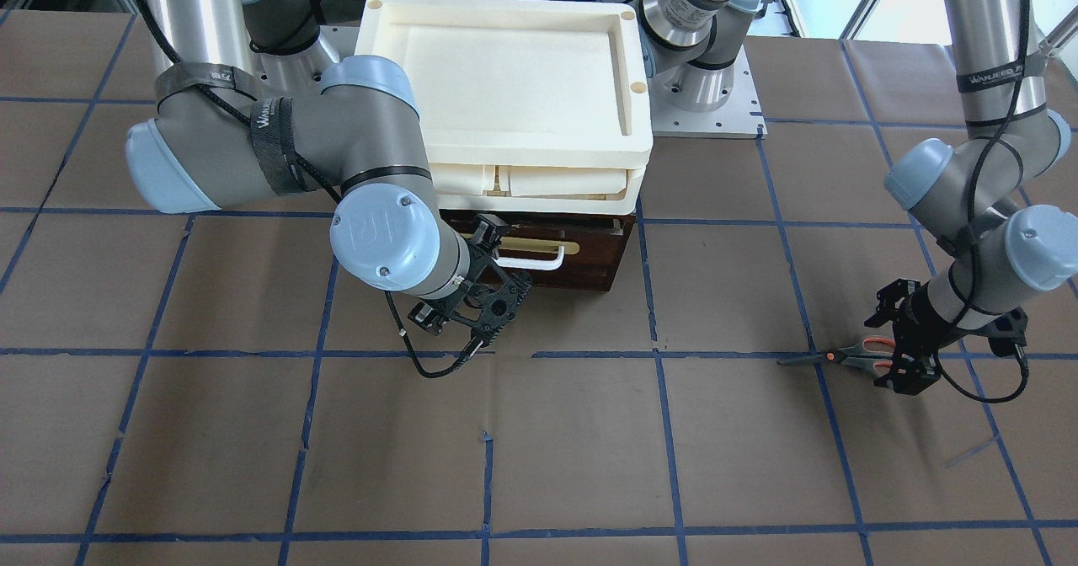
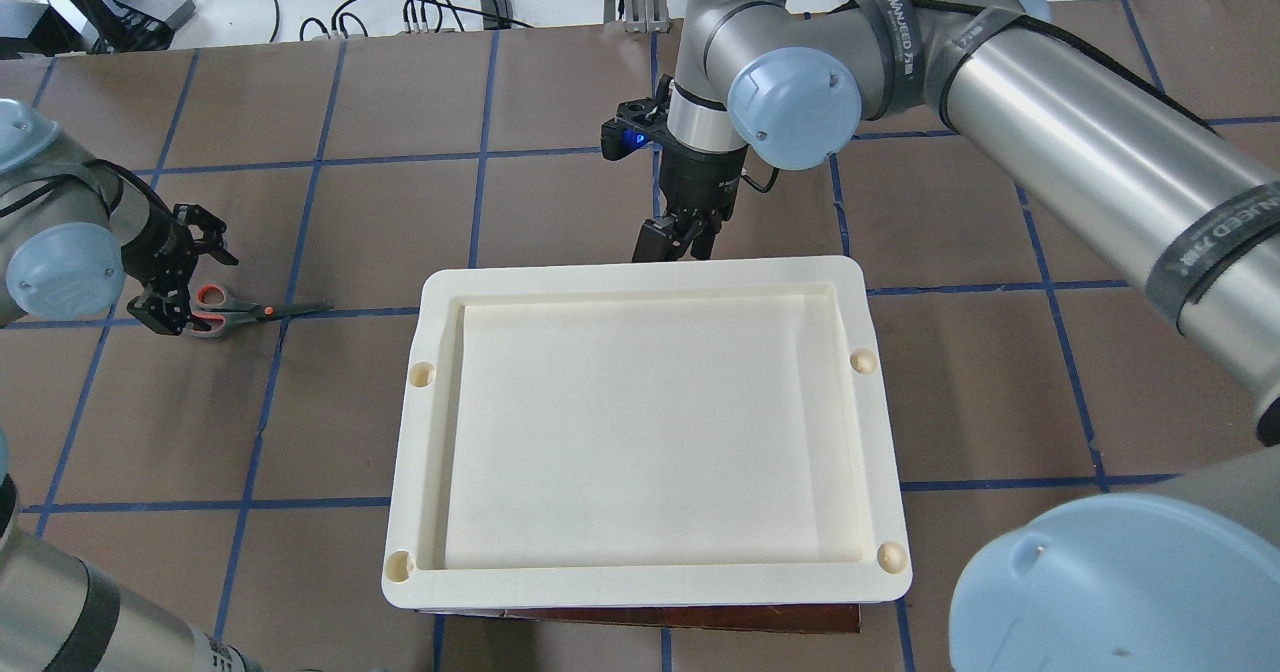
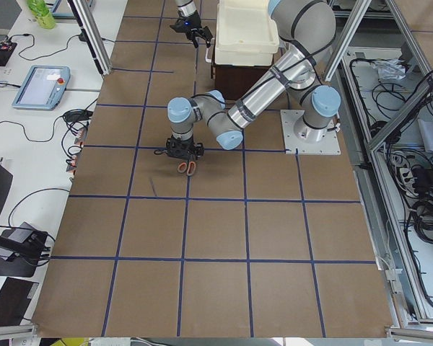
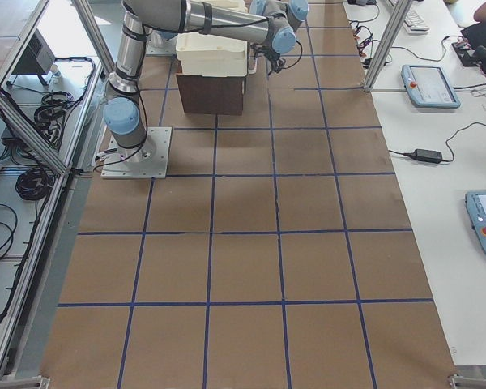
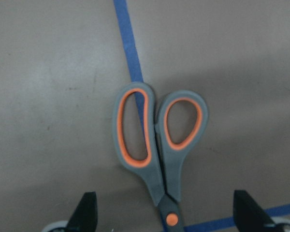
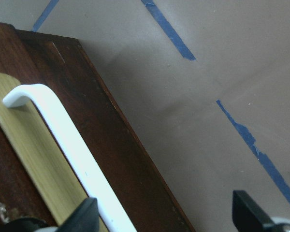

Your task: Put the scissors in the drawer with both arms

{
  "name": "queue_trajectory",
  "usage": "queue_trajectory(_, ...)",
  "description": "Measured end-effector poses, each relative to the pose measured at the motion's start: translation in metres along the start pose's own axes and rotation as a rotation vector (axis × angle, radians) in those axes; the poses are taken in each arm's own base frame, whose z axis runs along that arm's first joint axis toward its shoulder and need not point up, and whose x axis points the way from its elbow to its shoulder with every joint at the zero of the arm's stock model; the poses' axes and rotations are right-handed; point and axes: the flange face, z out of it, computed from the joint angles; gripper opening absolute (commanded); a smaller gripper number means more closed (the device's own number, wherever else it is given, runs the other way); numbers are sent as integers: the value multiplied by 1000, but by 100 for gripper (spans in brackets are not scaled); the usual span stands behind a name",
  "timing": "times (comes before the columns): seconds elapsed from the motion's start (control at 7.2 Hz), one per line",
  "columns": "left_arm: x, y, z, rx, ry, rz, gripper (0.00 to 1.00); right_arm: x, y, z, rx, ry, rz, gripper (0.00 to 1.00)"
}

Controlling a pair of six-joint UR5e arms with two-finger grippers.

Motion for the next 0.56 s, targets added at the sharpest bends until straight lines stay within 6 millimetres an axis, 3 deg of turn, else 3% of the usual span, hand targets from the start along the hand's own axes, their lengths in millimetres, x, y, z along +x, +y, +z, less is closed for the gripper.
queue_trajectory(0.56,-8,6,21,-30,-37,-118,92,-5,5,-4,-19,-19,7,98)
